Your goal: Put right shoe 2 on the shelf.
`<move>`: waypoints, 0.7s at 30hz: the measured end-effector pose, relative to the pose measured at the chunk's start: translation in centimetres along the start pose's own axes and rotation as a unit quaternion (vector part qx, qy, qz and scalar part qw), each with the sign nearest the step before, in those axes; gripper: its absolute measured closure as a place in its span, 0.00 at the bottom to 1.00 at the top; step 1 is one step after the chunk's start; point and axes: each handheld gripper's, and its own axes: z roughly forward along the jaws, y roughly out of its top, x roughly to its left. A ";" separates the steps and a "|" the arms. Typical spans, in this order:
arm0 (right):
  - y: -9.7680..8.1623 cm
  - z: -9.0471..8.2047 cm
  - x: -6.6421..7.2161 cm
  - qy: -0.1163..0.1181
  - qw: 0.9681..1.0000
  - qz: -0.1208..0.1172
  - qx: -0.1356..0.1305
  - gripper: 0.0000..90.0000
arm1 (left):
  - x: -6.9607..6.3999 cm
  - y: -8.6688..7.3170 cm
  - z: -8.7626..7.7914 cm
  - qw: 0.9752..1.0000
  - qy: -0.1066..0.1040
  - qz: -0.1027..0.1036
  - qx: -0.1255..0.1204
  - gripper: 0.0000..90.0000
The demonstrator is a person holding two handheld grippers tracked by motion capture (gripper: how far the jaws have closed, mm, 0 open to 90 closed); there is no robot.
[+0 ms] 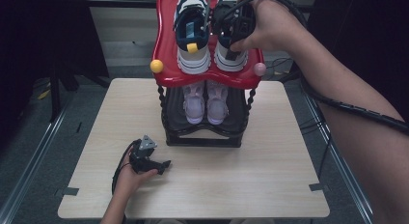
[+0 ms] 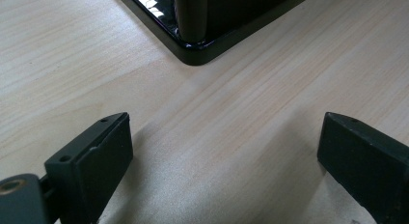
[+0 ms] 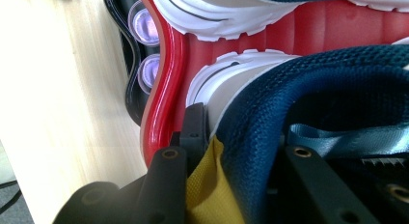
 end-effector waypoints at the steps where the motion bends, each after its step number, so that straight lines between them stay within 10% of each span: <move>1: 0.1 0.1 0.1 0.002 1.000 0.001 0.003 0.80 | 0.0 0.0 0.0 1.000 0.000 0.000 0.000 0.06; 21: 0.5 0.2 0.2 0.006 1.000 -0.016 -0.005 0.79 | 0.0 0.0 0.0 1.000 0.000 0.000 0.000 0.06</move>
